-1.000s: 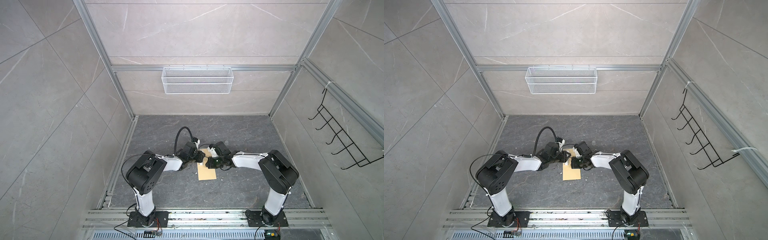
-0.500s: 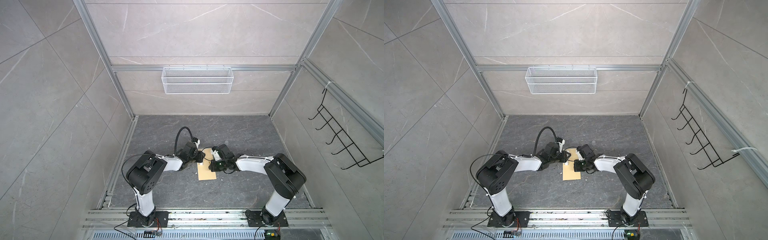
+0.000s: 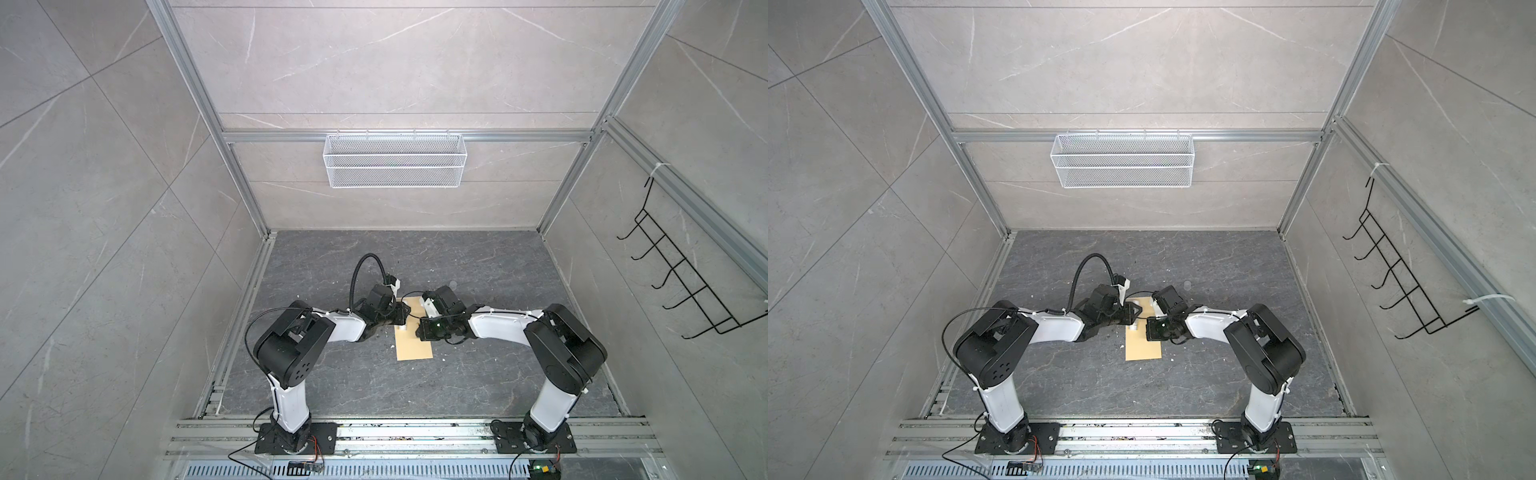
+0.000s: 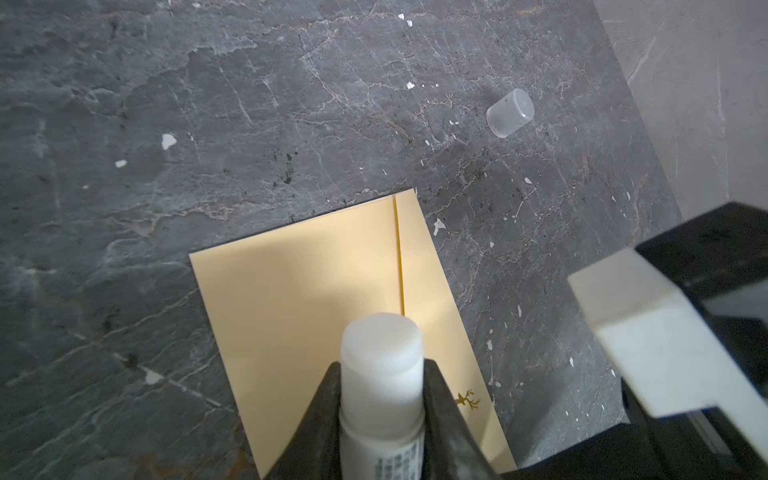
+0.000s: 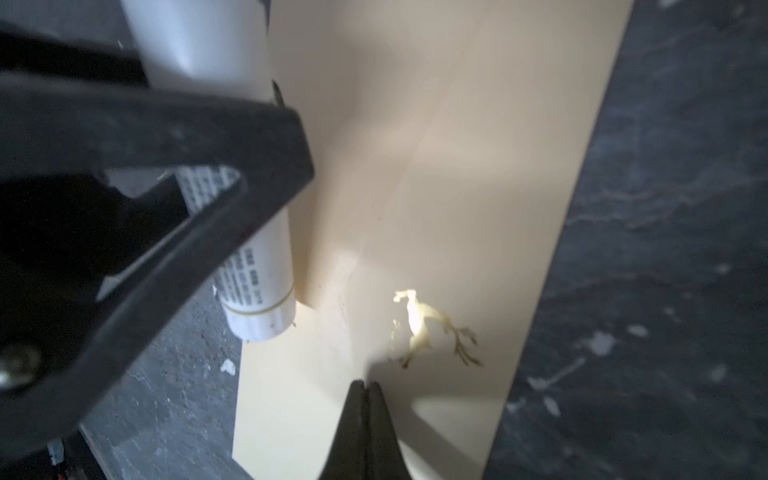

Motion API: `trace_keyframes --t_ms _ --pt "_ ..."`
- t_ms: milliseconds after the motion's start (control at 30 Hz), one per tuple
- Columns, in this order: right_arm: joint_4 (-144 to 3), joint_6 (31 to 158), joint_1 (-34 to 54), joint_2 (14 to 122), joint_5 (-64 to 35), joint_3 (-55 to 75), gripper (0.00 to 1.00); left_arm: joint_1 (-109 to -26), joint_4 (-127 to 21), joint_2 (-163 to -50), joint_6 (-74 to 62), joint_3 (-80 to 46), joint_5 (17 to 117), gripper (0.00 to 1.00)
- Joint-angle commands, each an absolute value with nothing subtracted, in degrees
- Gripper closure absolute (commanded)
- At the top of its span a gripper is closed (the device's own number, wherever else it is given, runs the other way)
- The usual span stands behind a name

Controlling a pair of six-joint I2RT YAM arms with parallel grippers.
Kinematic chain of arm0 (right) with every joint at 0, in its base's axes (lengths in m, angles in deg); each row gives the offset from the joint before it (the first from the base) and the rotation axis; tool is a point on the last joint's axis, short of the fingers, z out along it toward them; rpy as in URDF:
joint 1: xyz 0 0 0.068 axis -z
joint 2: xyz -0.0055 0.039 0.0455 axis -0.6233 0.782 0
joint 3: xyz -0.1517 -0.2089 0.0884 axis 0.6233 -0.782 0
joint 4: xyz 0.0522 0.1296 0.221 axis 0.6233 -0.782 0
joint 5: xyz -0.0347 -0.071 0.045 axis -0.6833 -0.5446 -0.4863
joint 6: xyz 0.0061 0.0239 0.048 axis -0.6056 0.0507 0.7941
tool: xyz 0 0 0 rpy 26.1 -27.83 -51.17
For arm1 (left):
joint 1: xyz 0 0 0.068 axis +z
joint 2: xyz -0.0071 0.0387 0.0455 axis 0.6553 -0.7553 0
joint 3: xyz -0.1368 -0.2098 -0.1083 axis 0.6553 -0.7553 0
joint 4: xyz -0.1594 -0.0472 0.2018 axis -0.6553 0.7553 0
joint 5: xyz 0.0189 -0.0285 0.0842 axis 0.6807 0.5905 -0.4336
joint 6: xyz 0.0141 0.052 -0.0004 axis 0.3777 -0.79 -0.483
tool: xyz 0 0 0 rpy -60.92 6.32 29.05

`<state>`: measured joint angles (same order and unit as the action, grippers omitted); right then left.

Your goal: Place the letter into the envelope and seal it

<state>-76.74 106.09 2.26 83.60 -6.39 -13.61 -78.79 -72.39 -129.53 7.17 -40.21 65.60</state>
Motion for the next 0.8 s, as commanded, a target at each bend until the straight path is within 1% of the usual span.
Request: trace_keyframes --t_ms 0,267,467,600,767 --pt "-78.7 106.8 2.7 87.3 -7.6 -11.3 1.0 -78.8 -69.6 -131.1 5.9 -40.2 63.8 1.0" --pt "-78.0 107.3 4.1 90.5 -5.6 -7.9 1.0 -78.8 -69.5 -131.0 5.8 -40.1 63.7 1.0" --pt "-78.3 107.0 4.3 90.6 -4.8 -6.9 1.0 -78.8 -69.3 -130.6 5.8 -40.0 63.6 1.0" --pt "-77.7 106.5 4.3 88.6 -3.1 -7.6 1.0 -78.7 -68.6 -128.0 5.7 -40.0 63.4 1.0" --pt "-75.9 106.3 4.3 82.9 -1.4 -7.5 1.0 -77.9 -64.4 -121.4 5.2 -38.7 61.9 1.0"
